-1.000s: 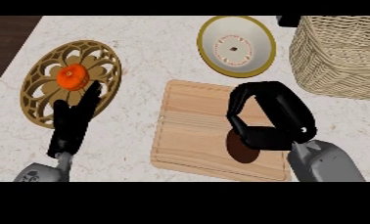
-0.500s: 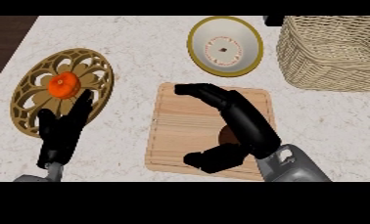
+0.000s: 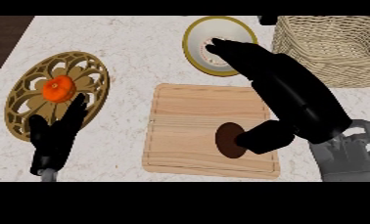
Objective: Pick the cupcake from the cutting board and place it in the basket
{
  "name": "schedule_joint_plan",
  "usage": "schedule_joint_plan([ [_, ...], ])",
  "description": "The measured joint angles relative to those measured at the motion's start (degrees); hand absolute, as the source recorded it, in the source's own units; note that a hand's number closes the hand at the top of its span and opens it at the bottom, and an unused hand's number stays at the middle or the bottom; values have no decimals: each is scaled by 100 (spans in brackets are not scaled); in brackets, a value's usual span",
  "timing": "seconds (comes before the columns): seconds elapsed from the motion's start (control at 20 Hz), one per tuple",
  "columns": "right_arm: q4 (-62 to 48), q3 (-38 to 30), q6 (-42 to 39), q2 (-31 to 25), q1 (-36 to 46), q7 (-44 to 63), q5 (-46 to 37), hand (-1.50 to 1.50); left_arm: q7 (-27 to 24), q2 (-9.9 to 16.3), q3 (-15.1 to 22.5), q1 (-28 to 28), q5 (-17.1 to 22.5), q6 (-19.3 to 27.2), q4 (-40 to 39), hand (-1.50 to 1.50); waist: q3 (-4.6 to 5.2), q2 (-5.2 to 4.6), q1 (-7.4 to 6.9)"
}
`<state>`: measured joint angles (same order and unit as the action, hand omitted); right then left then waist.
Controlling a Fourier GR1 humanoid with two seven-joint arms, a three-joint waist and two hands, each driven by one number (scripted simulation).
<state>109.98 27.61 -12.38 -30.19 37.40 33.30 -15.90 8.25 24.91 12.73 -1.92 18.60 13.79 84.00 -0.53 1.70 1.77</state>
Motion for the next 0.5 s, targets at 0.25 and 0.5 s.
schedule_joint_plan([
  [0.25,316,-233,-1290,-590,429,881,960,-150,-30,26,-53,-76,33,-60,71,0,3,-12,16],
  [0.5,357,-461,-2230,-1103,743,1437,2069,-150,-28,-12,-62,-92,9,-48,97,0,-4,-36,8],
])
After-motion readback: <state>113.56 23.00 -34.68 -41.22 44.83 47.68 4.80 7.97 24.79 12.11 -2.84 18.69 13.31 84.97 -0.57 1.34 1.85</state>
